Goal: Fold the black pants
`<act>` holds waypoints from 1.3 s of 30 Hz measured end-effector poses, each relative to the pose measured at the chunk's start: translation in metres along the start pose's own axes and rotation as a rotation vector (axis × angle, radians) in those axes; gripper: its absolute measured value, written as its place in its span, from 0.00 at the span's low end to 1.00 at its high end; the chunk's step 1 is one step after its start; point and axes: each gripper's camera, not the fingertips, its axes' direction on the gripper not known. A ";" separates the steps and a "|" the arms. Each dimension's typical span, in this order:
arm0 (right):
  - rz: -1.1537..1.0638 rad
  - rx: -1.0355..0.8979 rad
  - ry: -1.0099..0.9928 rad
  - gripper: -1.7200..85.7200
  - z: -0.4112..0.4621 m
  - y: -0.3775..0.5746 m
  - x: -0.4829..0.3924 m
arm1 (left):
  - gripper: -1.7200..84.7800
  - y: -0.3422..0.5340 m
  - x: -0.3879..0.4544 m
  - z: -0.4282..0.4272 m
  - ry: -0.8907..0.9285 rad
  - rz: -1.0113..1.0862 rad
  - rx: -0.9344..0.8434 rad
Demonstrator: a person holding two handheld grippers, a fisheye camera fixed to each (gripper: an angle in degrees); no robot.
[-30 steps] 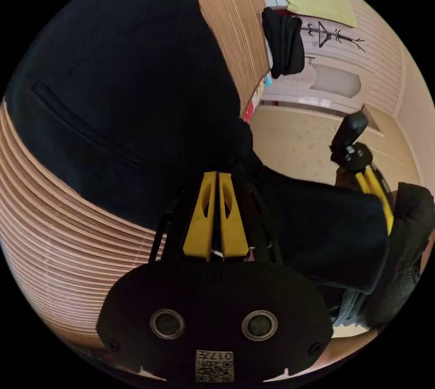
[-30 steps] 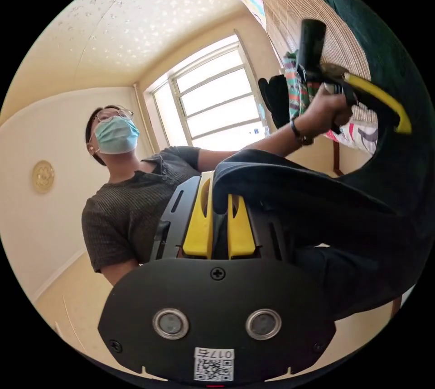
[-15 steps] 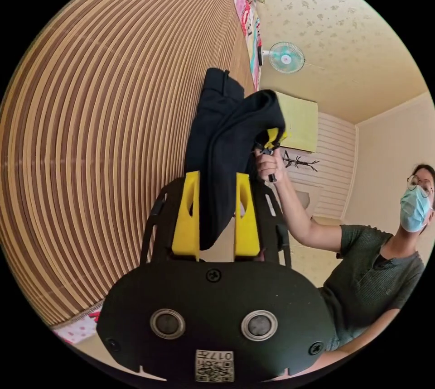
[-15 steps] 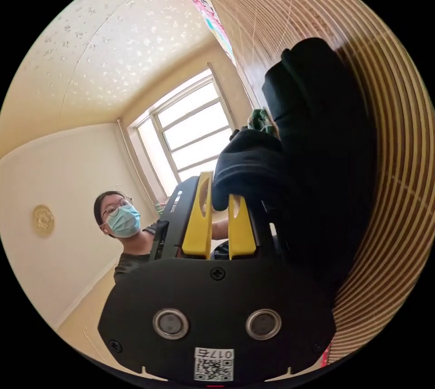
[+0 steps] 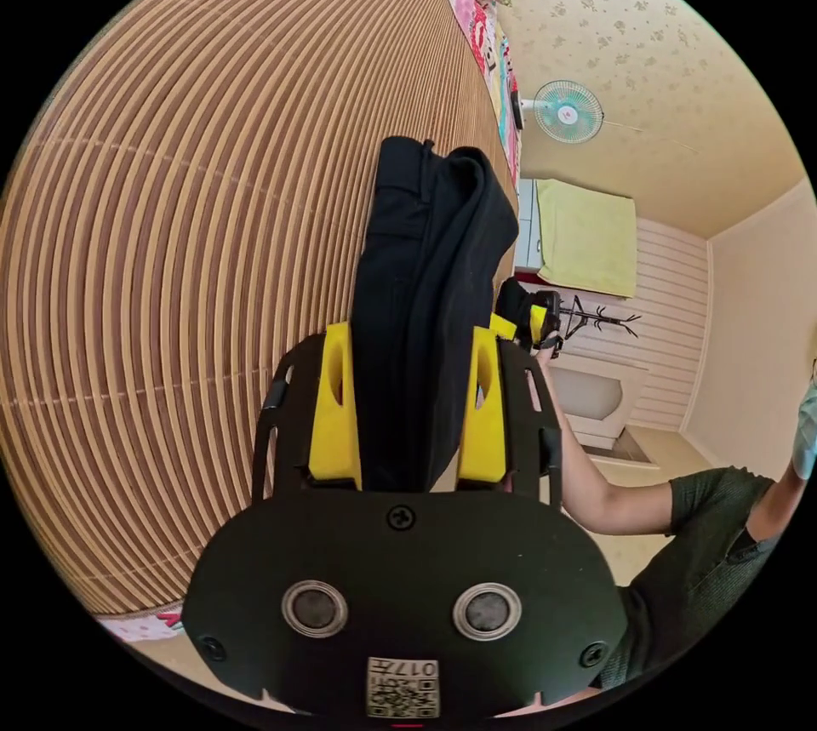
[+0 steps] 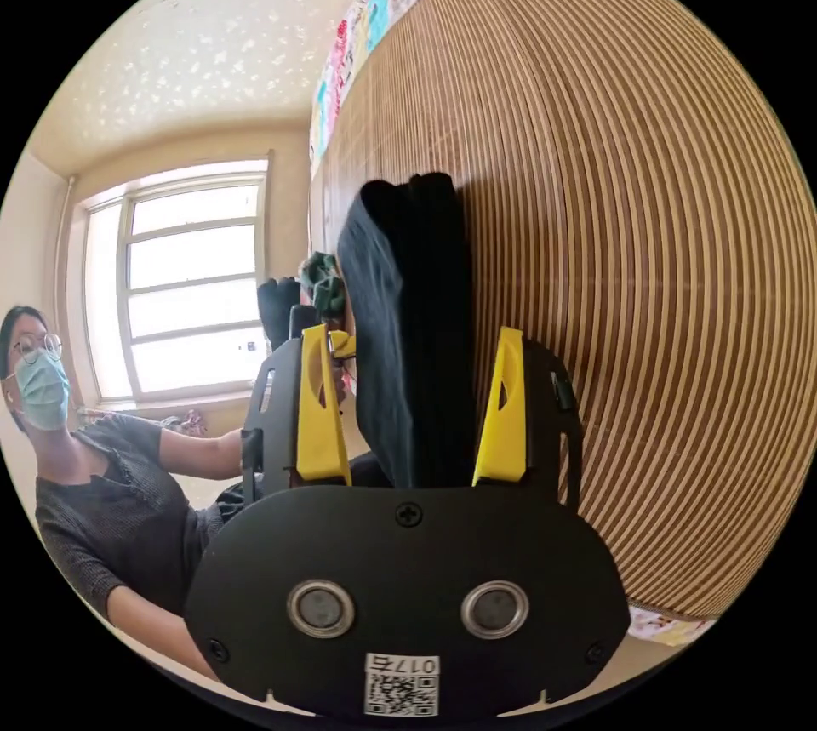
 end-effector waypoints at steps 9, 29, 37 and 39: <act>0.165 -0.120 -0.317 0.17 0.054 0.014 0.029 | 0.13 -0.001 0.005 0.062 -0.042 -0.026 -0.222; -0.187 -0.350 -0.748 0.15 0.241 -0.007 -0.355 | 0.12 0.180 0.118 -0.237 -0.200 0.005 0.057; 0.083 -0.433 -0.439 0.06 0.258 -0.045 -0.312 | 0.11 0.348 0.114 -0.265 -0.523 -0.201 0.655; 0.111 -0.443 -0.281 0.05 0.209 -0.032 -0.280 | 0.10 0.373 0.100 -0.232 -0.480 -0.216 0.644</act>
